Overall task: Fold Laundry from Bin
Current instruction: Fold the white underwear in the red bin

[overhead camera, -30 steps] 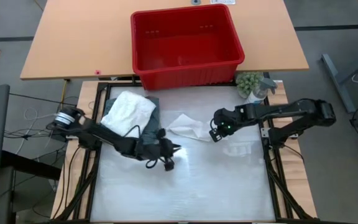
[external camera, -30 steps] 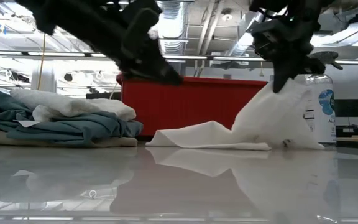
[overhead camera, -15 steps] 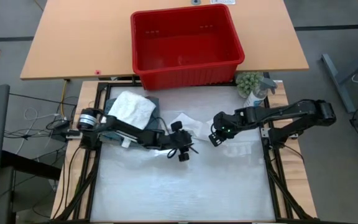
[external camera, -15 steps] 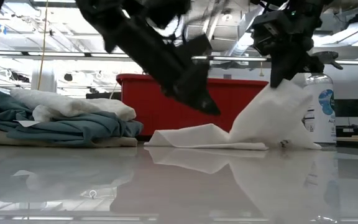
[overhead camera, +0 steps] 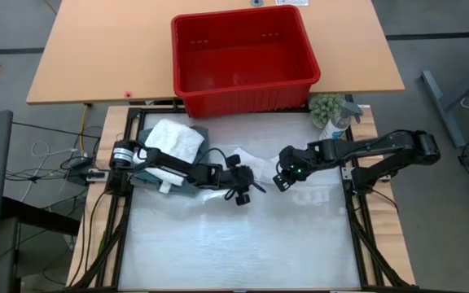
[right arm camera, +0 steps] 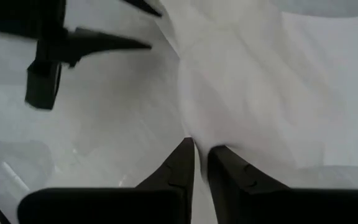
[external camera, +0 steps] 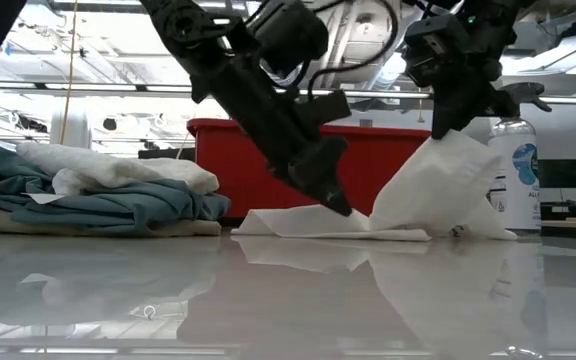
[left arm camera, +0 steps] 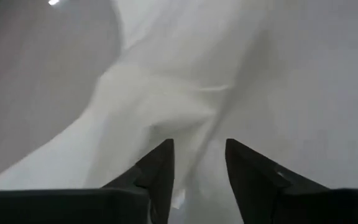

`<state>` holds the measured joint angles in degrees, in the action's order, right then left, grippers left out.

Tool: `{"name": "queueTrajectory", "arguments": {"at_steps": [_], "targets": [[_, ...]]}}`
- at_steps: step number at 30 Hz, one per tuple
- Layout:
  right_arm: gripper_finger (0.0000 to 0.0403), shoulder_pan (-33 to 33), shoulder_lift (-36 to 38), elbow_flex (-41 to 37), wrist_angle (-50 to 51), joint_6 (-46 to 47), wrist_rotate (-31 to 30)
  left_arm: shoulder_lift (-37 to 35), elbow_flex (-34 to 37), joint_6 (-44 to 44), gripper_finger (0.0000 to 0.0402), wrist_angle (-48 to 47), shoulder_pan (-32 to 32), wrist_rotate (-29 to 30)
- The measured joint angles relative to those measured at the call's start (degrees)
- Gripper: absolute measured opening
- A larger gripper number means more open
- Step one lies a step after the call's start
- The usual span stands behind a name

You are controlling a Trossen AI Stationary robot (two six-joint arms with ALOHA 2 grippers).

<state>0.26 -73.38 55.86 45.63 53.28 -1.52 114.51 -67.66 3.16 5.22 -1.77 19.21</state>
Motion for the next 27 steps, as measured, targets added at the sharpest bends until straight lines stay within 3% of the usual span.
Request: {"name": "queueTrajectory", "arguments": {"at_steps": [9,12,19,27], "targets": [[0.0064,-0.4,0.0,0.0,-0.5,-0.9,0.0,0.0,0.0,1.1,0.0009,0.3,4.1,-2.8],[0.0063,-0.4,0.0,0.0,-0.7,-0.9,0.0,0.0,0.0,0.7,0.0007,0.6,4.7,-5.1],[0.0063,-0.4,0.0,0.0,-1.2,-0.9,0.0,0.0,0.0,-1.8,0.0,0.7,4.6,-4.0],[0.0063,-1.6,0.0,0.0,-1.3,-1.1,0.0,2.4,0.1,1.2,0.0,0.5,4.2,-3.7]]}}
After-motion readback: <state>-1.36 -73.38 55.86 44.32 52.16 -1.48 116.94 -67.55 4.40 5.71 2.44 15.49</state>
